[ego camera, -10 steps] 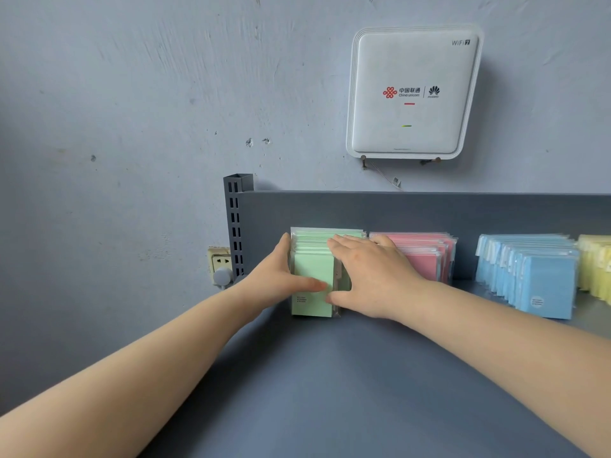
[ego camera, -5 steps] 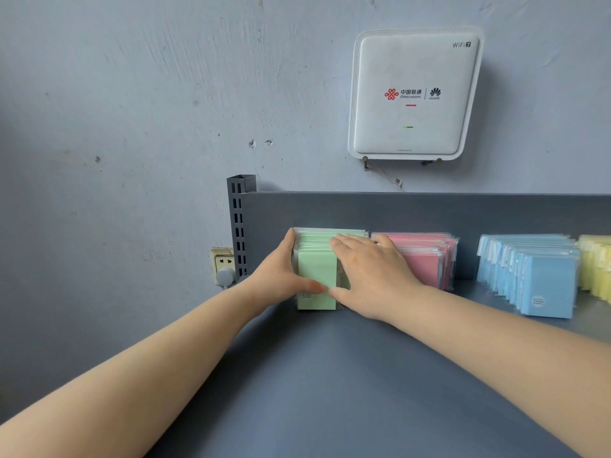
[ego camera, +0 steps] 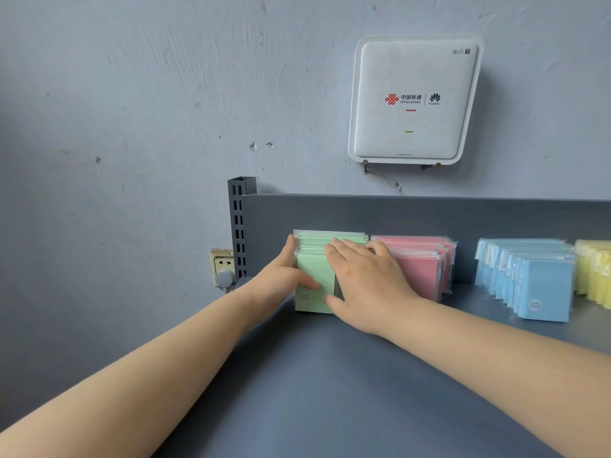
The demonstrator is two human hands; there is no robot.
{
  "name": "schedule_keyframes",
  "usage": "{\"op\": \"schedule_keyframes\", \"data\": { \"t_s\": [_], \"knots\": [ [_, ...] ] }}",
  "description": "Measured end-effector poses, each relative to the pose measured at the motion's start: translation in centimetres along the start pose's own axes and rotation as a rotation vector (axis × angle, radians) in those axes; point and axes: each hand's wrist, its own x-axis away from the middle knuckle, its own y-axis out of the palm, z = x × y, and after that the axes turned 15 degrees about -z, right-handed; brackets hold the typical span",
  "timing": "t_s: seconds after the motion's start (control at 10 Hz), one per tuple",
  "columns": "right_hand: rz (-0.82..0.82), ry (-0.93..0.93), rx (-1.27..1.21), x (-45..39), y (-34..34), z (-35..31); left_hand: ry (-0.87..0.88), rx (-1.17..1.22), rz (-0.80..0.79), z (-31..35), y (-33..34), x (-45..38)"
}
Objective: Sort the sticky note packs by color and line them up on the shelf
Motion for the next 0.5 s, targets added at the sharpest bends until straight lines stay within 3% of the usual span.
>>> {"op": "schedule_keyframes", "data": {
  "t_s": [0.3,0.5],
  "knots": [
    [-0.025,0.013,0.025,0.0,-0.2,-0.4,-0.041,-0.109,0.034,-0.2,0.2,0.3],
    [-0.009,-0.007,-0.004,1.0,-1.3,0.6,-0.010,-0.444,0.122,4.1,-0.5,1.5]
  ]
}}
